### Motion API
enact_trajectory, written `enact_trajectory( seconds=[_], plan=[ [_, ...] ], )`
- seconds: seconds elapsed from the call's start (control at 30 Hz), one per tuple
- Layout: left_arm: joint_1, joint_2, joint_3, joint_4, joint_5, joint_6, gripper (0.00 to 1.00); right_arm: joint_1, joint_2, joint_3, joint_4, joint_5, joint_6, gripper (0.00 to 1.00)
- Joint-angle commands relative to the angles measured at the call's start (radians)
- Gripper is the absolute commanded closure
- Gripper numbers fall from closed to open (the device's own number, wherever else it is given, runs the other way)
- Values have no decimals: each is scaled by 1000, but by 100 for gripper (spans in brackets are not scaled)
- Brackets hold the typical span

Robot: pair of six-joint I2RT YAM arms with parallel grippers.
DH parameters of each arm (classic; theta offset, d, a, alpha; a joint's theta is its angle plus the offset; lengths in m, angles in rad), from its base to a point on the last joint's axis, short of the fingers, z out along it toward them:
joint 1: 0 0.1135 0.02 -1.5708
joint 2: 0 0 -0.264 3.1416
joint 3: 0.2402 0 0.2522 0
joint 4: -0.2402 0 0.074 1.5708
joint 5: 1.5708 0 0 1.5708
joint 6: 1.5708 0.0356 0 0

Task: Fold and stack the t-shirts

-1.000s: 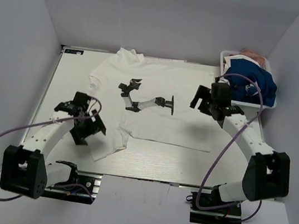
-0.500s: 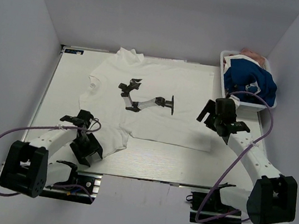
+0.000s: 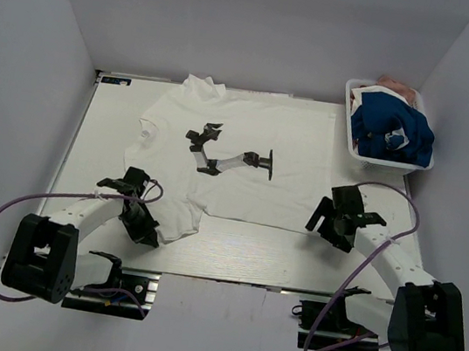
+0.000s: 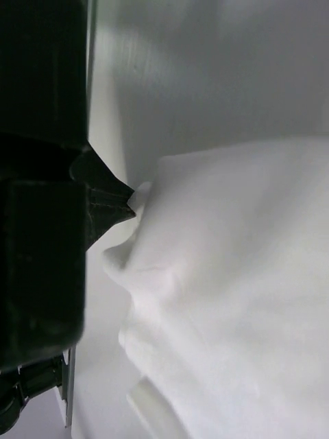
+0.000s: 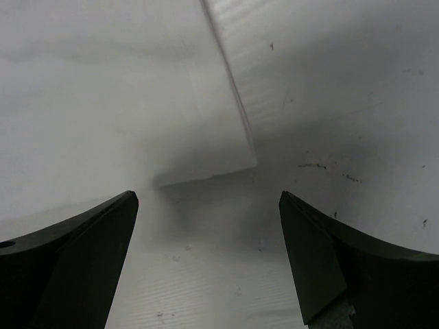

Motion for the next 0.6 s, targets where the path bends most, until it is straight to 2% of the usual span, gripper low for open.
enact_trajectory(
  seconds=[0.0,0.07,0.17,0.27,0.37,0.4,0.43,0.47,0.5,0.57],
  plan=[
    [-3,-51,17,108,-19,28,100,-4,34,-15,31,-46,26,10],
    [-3,-71,46,121,-10,40,100,-6,59,0,71,-44,32,12],
    [-3,-94,95,131,-12,74,100,-9,119,9,134,-43,39,24],
    [-3,-94,125,141,-24,89,100,-7,166,21,149,-29,41,26],
    [-3,-83,168,177,-15,108,100,-7,219,37,169,-19,32,44],
    [-3,-69,181,177,-15,108,100,-9,229,41,166,-19,30,58],
    [-3,-56,207,191,-15,117,100,-9,228,59,151,-18,29,66],
    [-3,-55,218,202,-15,117,100,-9,223,75,137,-21,27,79],
    [-3,-46,237,202,-15,117,100,-6,208,78,130,-22,26,88],
    [-3,-46,256,234,-15,126,100,-6,185,95,107,-16,19,98]
  ],
)
